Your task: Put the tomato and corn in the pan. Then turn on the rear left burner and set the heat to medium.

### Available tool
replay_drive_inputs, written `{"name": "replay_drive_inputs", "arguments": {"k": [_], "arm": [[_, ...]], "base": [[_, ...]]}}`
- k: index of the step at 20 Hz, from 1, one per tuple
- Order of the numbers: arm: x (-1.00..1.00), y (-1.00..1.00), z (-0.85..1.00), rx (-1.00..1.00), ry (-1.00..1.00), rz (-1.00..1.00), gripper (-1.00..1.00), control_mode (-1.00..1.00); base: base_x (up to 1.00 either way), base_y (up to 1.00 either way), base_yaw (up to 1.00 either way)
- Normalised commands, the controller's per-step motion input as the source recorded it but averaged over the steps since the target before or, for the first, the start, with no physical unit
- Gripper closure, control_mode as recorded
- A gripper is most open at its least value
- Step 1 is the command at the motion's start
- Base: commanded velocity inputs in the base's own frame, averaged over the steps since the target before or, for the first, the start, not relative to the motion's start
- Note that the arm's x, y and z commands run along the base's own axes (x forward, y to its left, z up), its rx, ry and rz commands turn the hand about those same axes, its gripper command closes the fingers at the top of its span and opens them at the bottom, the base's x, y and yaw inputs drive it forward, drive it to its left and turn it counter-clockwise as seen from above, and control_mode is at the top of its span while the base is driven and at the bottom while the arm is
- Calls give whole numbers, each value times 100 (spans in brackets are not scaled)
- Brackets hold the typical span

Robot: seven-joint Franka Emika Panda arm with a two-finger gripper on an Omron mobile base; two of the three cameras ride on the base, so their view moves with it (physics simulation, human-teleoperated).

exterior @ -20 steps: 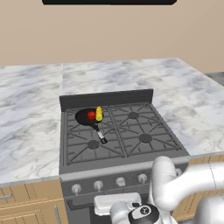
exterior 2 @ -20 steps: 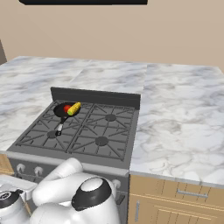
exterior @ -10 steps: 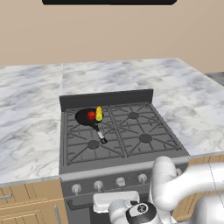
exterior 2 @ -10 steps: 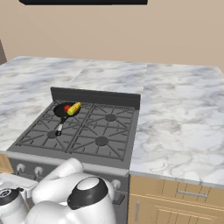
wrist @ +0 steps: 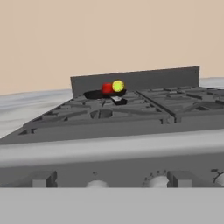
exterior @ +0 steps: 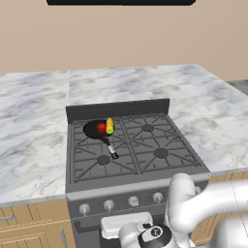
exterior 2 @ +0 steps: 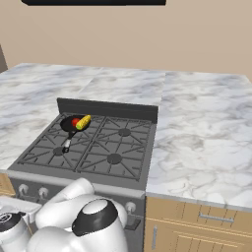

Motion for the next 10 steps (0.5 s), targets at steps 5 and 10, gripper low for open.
{"name": "replay_drive_inputs", "arguments": {"k": [5,10], "arm": [[7,-21,-5,0,0,7,-100,-100],[28,-26,-2,0,0,1,-100,-100]], "base": [[0,0,0],[0,0,0]]}}
